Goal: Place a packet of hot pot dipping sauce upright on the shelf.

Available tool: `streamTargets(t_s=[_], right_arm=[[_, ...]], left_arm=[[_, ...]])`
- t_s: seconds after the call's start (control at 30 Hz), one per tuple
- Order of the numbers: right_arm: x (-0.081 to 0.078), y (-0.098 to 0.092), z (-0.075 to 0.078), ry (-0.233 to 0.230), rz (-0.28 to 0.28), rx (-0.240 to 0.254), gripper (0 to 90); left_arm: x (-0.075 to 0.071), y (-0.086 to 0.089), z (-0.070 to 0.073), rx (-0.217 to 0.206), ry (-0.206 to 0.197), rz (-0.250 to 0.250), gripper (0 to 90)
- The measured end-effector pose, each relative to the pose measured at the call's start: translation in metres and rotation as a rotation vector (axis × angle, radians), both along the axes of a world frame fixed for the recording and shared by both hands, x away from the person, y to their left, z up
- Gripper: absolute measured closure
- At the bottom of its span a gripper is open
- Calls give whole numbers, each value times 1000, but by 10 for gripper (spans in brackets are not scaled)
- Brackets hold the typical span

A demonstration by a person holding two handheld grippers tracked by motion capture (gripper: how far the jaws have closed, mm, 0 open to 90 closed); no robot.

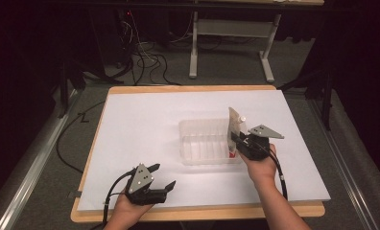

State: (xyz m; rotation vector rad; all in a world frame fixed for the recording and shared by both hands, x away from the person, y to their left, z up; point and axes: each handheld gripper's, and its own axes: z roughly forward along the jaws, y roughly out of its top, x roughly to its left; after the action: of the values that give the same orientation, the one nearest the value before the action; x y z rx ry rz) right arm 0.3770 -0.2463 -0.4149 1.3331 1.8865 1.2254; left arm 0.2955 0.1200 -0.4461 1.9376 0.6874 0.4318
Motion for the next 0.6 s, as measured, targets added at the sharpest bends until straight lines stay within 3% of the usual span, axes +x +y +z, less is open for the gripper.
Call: streamTargets(t_s=[0.13, 0.27, 0.6], right_arm=[[5, 1, 13, -8, -1, 5, 771], [6, 1, 15, -1, 1, -24, 890], [-11, 1, 9, -20, 15, -21, 898]], left_arm=[[0, -1, 0, 6, 1, -4, 222], [0, 0, 0, 3, -1, -2, 222], [-1, 0, -1, 7, 0, -2, 223]])
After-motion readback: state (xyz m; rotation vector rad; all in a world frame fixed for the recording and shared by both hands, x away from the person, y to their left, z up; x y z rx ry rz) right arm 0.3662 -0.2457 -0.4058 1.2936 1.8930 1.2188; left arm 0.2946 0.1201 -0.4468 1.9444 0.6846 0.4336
